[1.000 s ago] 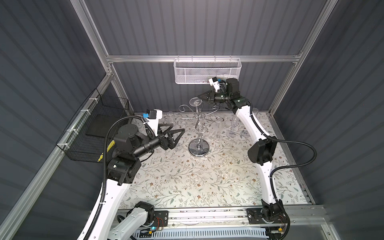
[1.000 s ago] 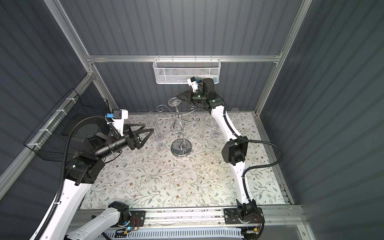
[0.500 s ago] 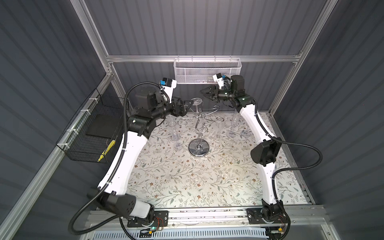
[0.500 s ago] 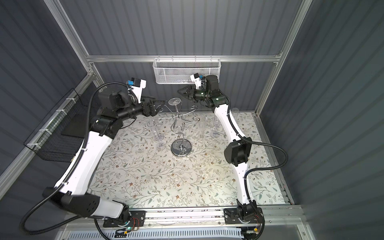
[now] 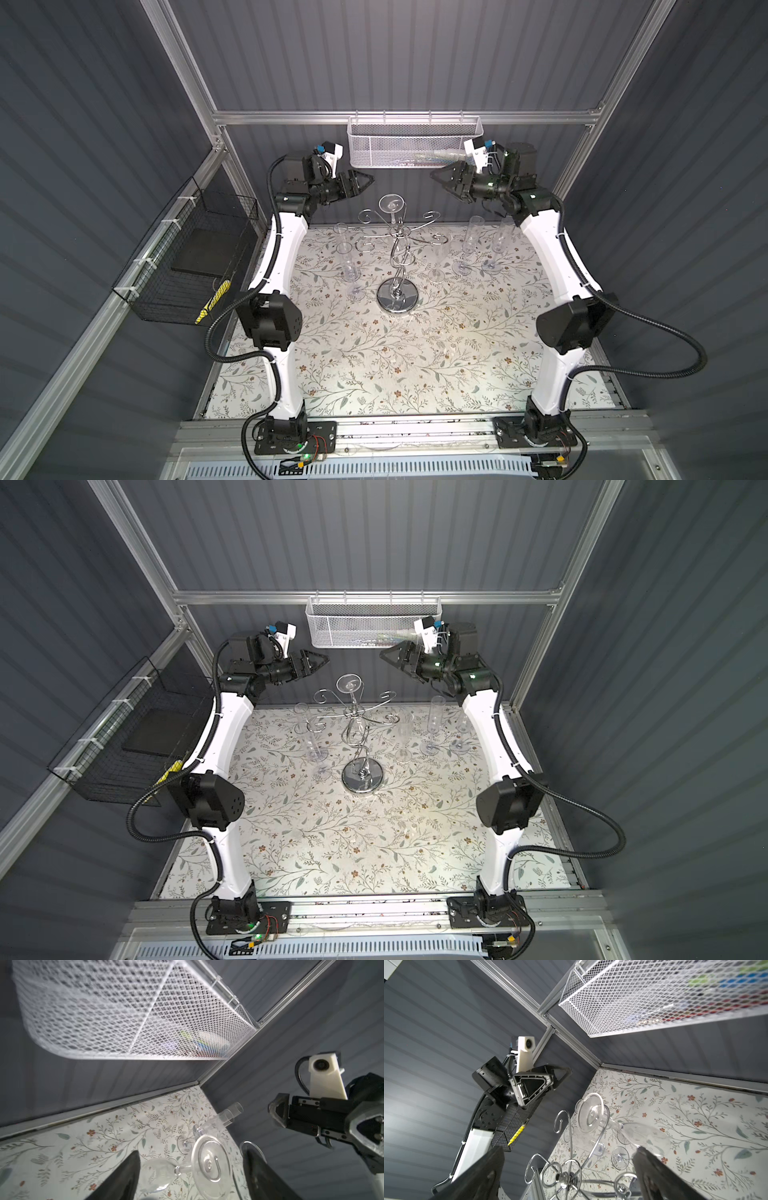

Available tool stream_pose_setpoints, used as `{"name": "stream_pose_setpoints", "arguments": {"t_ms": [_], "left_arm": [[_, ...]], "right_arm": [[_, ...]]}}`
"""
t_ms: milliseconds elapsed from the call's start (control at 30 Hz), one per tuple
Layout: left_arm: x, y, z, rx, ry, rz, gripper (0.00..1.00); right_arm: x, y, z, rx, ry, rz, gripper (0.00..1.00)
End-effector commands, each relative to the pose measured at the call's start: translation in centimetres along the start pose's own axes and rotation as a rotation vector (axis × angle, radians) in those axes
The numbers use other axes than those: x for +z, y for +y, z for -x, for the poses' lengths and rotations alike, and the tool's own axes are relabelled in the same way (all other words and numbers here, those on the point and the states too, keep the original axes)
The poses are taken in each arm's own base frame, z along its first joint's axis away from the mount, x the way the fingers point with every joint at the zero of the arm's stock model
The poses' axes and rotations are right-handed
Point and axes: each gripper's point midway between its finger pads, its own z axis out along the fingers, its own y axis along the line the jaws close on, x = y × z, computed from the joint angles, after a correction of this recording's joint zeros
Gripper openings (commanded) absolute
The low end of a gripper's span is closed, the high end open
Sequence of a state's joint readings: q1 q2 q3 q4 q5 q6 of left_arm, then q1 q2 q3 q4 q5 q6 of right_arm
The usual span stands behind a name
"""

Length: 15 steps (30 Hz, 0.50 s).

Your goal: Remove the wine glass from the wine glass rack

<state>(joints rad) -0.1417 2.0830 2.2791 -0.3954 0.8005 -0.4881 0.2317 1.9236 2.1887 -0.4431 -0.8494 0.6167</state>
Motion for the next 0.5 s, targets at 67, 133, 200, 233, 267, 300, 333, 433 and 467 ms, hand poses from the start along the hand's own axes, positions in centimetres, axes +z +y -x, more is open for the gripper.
{"name": "stream_pose_setpoints", "arguments": {"t_ms": [67, 133, 200, 233, 267, 300, 333, 433, 467], "left_arm": [[1.1, -1.5, -0.5, -0.112, 0.051, -0.177, 0.76], [1.5, -1.4, -0.7, -0.135, 0.061, -0.212, 0.75], [1.9, -1.3, -0.9, -0.144, 0.068, -0.229, 0.75], [1.9, -1.3, -1.1, -0.145, 0.073, -0.235, 0.74], [2.0, -1.3, -1.4, -0.150, 0.082, -0.240, 0.74], [2.1, -1.3, -1.6, -0.152, 0.090, -0.245, 0.74], [2.3, -1.4, -1.9, -0.153, 0.100, -0.250, 0.74], [3.0, -0.8, -3.3, -0.177, 0.131, -0.243, 0.71], [3.4, -0.6, -3.7, -0.192, 0.142, -0.241, 0.71]], "right_arm": [[-3.0, 0.6, -2.9, -0.049, 0.014, -0.064, 0.99], [-4.0, 0.5, -4.1, -0.050, 0.009, -0.085, 0.99], [-5.0, 0.5, -5.1, -0.051, 0.004, -0.098, 0.99], [-5.4, 0.4, -5.6, -0.046, 0.005, -0.108, 0.99], [-5.9, 0.4, -6.0, -0.049, 0.001, -0.116, 0.99], [-6.2, 0.2, -6.4, -0.044, 0.000, -0.124, 0.99], [-6.6, 0.0, -6.8, -0.039, -0.004, -0.134, 0.99], [-7.9, -0.3, -7.3, -0.029, -0.026, -0.154, 0.99], [-8.3, -0.2, -7.4, -0.028, -0.035, -0.155, 0.99]]}}
